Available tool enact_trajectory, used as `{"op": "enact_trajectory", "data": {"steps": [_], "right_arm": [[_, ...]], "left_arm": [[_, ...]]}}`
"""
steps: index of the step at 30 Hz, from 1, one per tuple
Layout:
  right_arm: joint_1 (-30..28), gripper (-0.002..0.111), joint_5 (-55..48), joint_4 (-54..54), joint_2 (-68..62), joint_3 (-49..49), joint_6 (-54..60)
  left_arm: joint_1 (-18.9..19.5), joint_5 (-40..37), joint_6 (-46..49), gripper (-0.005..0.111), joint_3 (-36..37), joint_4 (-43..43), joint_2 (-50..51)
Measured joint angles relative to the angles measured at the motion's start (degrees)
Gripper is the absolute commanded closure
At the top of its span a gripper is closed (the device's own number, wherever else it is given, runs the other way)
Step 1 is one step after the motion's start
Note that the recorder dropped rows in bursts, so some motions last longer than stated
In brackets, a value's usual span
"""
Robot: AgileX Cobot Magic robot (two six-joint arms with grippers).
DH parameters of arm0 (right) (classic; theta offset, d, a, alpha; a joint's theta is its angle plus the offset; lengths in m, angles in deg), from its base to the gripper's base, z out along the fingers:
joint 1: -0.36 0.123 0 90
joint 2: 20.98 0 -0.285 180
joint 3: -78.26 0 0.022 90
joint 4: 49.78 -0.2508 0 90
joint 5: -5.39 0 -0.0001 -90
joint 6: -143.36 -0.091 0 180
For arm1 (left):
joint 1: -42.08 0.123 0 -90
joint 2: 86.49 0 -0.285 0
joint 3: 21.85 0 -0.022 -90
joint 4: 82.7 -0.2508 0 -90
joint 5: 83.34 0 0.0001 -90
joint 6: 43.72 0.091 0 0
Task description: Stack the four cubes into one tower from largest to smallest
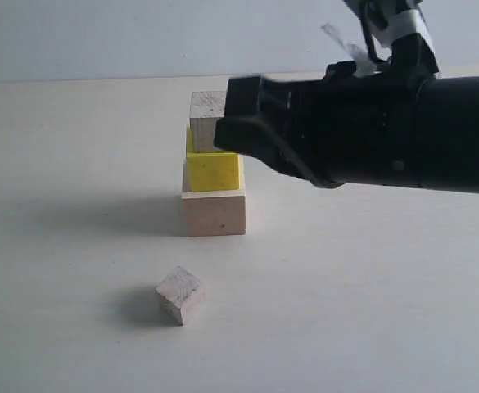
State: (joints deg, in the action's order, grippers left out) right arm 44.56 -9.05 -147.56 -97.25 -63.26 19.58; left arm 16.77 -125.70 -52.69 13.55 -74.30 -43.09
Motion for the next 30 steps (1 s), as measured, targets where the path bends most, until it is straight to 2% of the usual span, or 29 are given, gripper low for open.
{"op": "enact_trajectory", "data": {"steps": [2,7,10,12,15,17,22,26,28,30], "right_arm": [[0.0,0.108,-0.93,-1.57,1.61,-0.08,-4.81],[0.11,0.108,-11.74,-2.15,6.07,-0.08,-0.31],[0.11,0.108,-11.9,0.01,9.3,-0.08,-4.77],[0.11,0.108,-8.79,6.41,12.62,1.2,-12.31],[0.11,0.108,2.56,22.75,20.66,6.95,-31.75],[0.11,0.108,14.44,28.41,25.63,10.91,-38.49],[0.11,0.108,41.45,24.76,30.34,16.43,-41.15],[0.11,0.108,56.02,18.27,30.62,17.62,-47.35],[0.11,0.108,60.85,20.53,30.62,17.78,-53.38],[0.11,0.108,64.86,27.23,30.62,17.78,-59.05]], "left_arm": [[0.0,-0.38,0.0,0.107,0.0,0.42,-0.12],[0.03,-0.38,0.0,0.107,0.0,0.52,-0.22],[0.03,0.15,0.0,0.107,0.0,0.52,-0.32],[0.03,0.24,0.0,0.107,0.0,0.52,-0.32],[0.03,0.0,0.11,0.107,0.0,0.52,-0.32],[0.03,-0.12,0.56,0.107,0.0,0.52,-0.32],[0.03,-0.12,1.3,0.107,0.0,0.52,-0.32],[0.03,0.25,1.93,0.107,0.0,0.52,-0.32],[0.03,0.49,1.93,0.107,0.0,0.52,-0.32],[0.03,0.49,2.06,0.107,0.0,0.52,-0.32]]}}
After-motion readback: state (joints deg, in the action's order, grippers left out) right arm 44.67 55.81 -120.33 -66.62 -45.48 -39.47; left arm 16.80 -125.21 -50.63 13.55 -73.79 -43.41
